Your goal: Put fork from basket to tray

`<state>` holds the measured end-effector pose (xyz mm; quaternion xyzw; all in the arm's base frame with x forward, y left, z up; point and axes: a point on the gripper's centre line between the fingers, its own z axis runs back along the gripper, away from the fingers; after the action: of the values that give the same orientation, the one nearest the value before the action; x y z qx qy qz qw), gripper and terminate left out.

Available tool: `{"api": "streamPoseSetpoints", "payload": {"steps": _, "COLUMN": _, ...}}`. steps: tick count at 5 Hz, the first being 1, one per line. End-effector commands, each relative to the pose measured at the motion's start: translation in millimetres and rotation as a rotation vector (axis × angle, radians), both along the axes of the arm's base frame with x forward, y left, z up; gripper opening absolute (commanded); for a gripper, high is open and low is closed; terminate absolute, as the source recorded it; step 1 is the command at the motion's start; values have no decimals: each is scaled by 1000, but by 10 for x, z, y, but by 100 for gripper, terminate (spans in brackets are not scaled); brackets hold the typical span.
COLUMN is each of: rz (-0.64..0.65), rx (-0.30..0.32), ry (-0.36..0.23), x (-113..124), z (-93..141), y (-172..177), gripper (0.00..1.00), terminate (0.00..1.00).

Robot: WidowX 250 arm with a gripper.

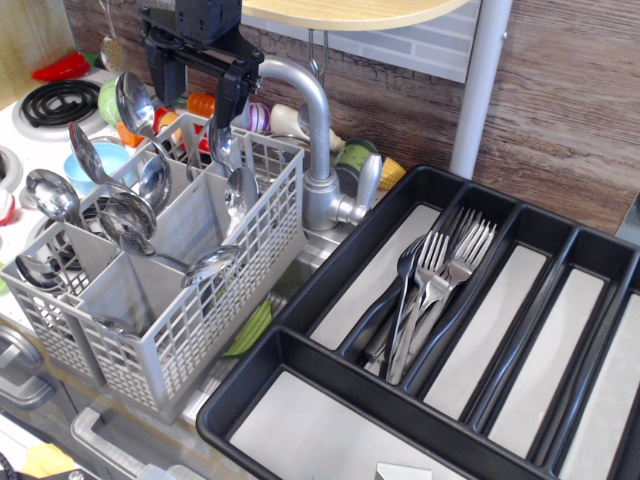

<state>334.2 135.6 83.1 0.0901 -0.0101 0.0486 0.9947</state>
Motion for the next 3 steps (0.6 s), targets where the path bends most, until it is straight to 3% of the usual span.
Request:
{"api": "streamPoseSetpoints", "payload": {"steps": 1, "rz": 0, "rx": 0, "ry": 0, "x": 0, "z": 0, "y": 0, "gripper": 100, "terminate": 0}}
{"api": "streamPoseSetpoints", "payload": {"steps": 2, "rz": -49, "rx": 128, "ry": 24, "x": 42, "z": -46, "y": 82, "gripper": 100, "terminate": 0}}
{"api": "streamPoseSetpoints", "payload": {"steps": 3, "rz": -42, "rx": 131, "ry": 9, "x": 53, "z": -116, "y": 133, "gripper": 100, "terminate": 0}}
